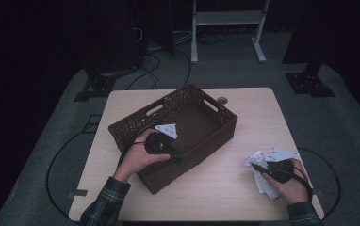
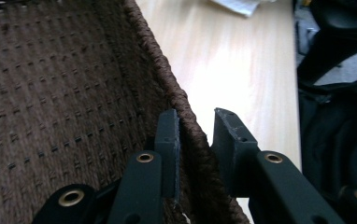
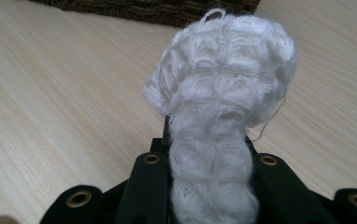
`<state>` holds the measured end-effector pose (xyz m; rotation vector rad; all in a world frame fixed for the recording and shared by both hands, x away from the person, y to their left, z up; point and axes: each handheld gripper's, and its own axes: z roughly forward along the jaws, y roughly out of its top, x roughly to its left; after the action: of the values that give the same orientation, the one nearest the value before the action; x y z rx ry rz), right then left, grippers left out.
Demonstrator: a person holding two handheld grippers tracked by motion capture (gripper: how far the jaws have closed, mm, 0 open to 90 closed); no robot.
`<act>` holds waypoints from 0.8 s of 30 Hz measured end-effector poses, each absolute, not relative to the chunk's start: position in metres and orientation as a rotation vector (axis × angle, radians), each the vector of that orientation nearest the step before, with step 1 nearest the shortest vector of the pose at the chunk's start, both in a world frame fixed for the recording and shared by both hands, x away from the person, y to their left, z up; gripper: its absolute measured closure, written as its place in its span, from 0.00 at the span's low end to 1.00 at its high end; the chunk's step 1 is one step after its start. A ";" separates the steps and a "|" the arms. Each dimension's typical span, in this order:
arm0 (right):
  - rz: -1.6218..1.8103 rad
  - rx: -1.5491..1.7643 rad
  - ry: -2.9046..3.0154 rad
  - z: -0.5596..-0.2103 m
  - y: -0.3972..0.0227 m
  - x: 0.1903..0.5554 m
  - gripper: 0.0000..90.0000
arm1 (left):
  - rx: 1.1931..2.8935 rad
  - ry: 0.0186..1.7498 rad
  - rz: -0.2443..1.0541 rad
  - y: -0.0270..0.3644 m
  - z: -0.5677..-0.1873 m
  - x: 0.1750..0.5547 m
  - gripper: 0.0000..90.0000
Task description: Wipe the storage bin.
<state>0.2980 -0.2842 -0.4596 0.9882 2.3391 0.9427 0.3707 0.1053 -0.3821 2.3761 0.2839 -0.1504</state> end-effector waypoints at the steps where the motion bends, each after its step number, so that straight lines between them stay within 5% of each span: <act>1: 0.942 0.988 2.340 -0.460 -0.284 0.298 0.84 | 2.373 0.270 -0.166 0.102 -0.383 0.369 0.78; 24: 0.944 0.975 2.354 -0.454 -0.283 0.306 0.84 | 2.293 0.195 -0.211 0.092 -0.395 0.364 0.74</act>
<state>0.3057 -0.2828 -0.4536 0.9755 2.3538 0.9437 0.3636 0.0923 -0.3948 2.2926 0.1949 -0.2108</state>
